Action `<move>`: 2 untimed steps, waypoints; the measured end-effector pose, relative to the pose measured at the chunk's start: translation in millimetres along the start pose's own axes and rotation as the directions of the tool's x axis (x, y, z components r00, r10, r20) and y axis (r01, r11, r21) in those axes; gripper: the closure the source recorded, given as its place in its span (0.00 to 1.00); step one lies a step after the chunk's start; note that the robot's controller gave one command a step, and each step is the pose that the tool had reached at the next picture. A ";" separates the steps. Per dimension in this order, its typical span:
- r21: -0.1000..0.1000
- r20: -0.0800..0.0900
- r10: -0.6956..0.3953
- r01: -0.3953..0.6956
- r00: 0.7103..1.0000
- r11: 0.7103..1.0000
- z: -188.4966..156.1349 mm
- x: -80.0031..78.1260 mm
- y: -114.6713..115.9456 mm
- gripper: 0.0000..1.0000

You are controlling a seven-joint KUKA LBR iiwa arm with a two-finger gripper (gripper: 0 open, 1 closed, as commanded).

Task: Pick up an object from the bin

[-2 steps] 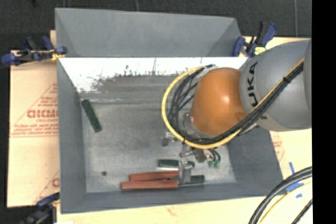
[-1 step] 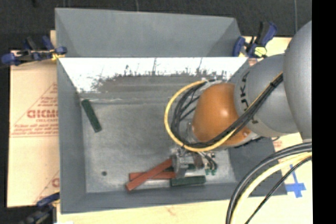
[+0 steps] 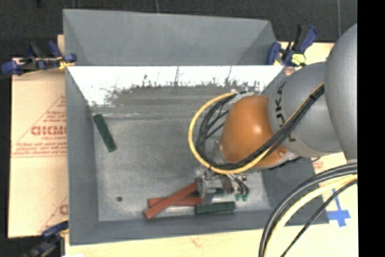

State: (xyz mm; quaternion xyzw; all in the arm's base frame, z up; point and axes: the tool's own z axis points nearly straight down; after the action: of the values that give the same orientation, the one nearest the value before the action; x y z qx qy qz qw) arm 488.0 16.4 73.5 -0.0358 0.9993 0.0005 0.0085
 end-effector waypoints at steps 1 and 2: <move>0.001 -0.006 -0.077 0.077 0.997 0.997 -166.5 -44.5 -4.5 1.00; 0.001 -0.013 -0.077 0.077 0.997 0.997 -163.7 -42.7 -4.5 0.00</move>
Offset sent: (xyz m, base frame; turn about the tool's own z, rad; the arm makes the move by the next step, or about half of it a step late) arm 0.0000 0.0000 0.0000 0.0000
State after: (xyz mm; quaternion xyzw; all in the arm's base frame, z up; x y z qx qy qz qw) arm 528.2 14.7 237.9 -0.0745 0.9972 -0.0006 0.0021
